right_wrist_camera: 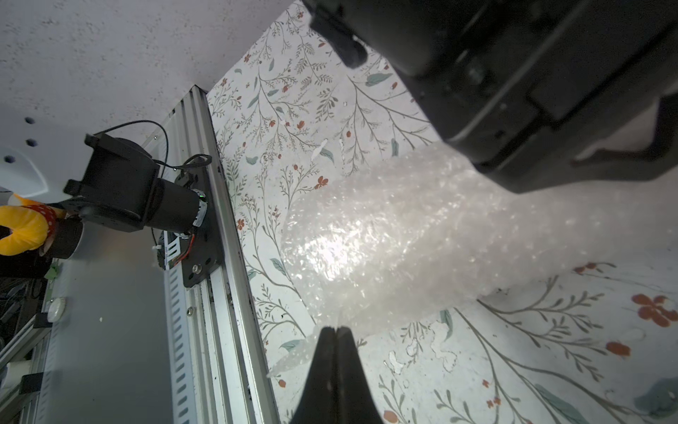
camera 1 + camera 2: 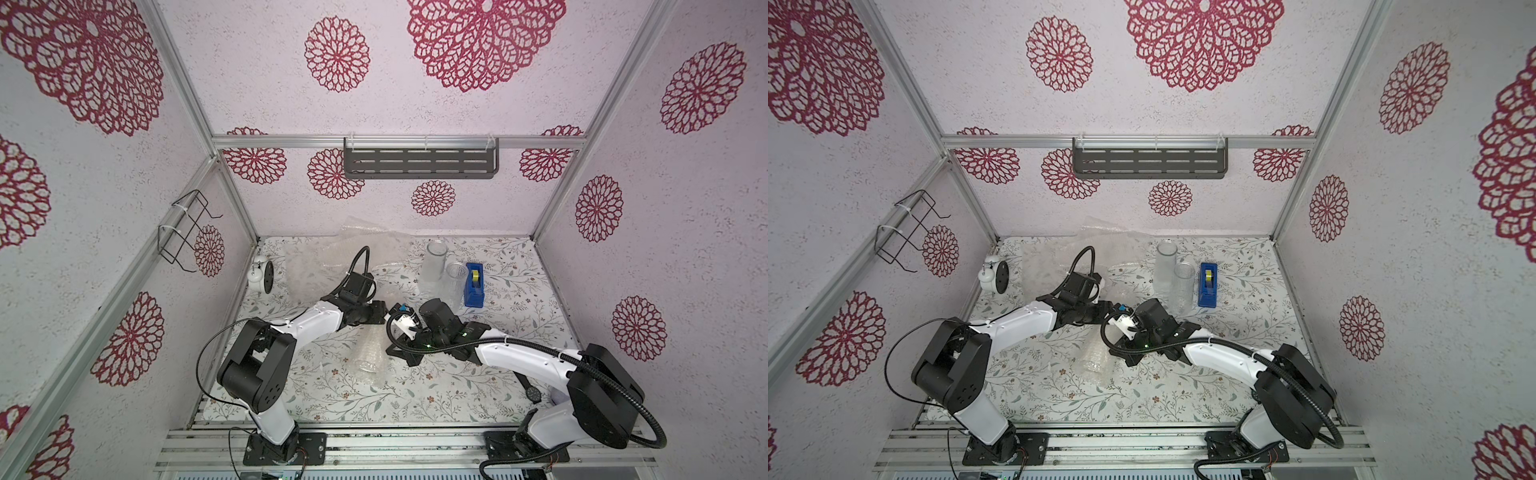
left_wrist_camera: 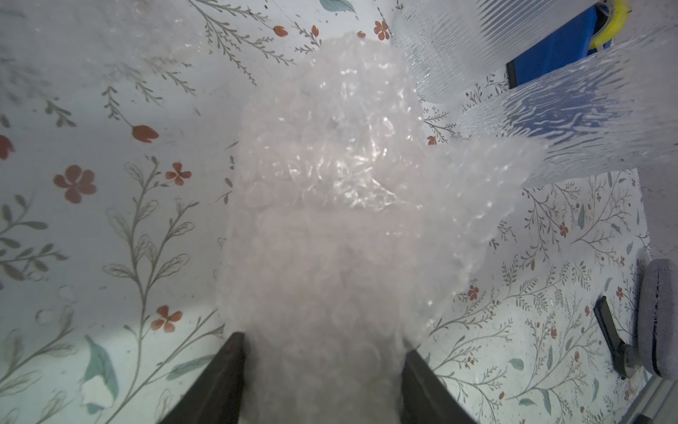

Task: Wrap vases in bubble wrap
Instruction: Stick the tape on the bubble wrap.

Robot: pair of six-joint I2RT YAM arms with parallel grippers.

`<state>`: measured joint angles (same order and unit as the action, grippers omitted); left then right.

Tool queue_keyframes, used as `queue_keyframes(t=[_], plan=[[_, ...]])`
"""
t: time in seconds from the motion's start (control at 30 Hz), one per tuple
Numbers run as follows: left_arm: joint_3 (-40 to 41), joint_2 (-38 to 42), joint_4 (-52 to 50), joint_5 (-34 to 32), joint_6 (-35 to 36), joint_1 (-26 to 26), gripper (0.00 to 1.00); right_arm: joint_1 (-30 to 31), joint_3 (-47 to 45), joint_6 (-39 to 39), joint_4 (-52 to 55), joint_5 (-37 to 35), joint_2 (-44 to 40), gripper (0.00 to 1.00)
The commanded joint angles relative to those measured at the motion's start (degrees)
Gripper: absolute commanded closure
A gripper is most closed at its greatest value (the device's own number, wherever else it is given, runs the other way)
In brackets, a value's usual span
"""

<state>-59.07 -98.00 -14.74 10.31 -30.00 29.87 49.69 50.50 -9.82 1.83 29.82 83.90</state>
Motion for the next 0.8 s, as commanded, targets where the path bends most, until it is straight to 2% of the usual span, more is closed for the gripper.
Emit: queue_keyframes(t=[0.0,0.37,0.5,0.77], plan=[[1.76,-2.33,-1.99,4.54,0.67,1.72,0.51,1.3,2.83,3.06,1.16,0.81,-0.52,1.0],[1.76,-2.07,-2.14,4.34,0.81,1.86,0.51,3.39,10.32,5.67,4.98,0.68,5.14,1.0],[1.76,-1.84,-2.45,4.22,0.98,2.0,0.51,2.24,8.71,6.25,6.05,-1.66,6.19,1.0],[1.5,-1.85,-2.98,4.18,1.23,1.96,0.51,-2.35,3.12,3.61,4.5,-2.0,4.1,1.0]])
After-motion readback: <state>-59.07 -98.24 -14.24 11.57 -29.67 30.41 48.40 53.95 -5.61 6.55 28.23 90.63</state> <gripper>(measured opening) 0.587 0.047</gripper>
